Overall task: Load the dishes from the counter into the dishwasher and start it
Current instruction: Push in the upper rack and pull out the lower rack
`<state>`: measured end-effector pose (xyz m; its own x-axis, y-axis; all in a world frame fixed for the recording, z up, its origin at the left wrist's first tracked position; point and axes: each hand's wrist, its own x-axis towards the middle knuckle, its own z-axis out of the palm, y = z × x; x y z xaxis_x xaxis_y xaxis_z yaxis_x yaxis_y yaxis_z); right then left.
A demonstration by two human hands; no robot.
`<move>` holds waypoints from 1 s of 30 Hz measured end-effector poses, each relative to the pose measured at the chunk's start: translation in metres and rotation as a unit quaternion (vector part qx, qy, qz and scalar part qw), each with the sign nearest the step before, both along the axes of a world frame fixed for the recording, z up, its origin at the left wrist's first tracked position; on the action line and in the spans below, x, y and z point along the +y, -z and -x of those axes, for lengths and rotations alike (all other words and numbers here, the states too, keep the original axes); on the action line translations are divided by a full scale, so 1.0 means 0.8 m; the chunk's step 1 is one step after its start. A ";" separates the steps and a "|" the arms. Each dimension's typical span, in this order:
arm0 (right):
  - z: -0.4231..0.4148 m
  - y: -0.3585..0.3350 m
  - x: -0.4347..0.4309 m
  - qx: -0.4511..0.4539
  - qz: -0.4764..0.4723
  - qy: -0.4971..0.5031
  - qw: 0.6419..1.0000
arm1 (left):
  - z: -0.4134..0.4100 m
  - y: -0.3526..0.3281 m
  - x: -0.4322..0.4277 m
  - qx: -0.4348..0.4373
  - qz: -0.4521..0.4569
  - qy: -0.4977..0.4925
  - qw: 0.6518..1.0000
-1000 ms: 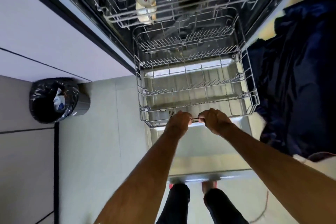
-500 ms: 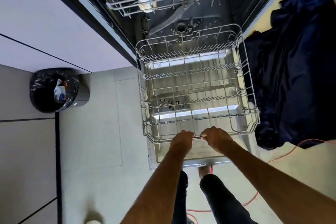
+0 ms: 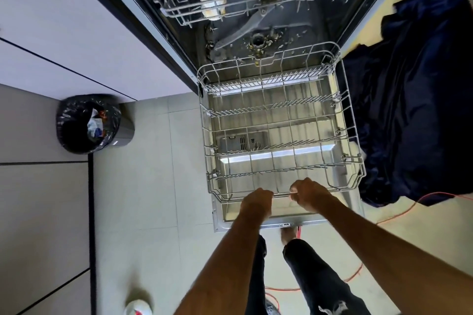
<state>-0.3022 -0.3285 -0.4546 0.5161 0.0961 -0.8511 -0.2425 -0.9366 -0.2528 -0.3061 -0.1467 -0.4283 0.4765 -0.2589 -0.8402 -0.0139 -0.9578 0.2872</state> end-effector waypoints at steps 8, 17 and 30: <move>-0.049 -0.150 -0.027 -0.042 0.009 -0.008 0.999 | -0.050 -0.184 0.022 -0.056 -0.034 -0.002 0.998; -0.135 -0.430 0.014 -0.119 0.022 -0.052 0.991 | -0.144 -0.455 0.065 -0.189 -0.021 -0.060 0.980; -0.141 -0.579 0.113 -0.236 -0.058 -0.137 0.960 | -0.118 -0.625 0.158 -0.254 -0.020 -0.090 0.963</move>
<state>-0.1893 -0.2380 0.0083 0.7840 0.3632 -0.5034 0.1762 -0.9078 -0.3806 -0.2119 -0.0206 0.0716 0.8629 -0.1056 -0.4942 0.0248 -0.9679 0.2502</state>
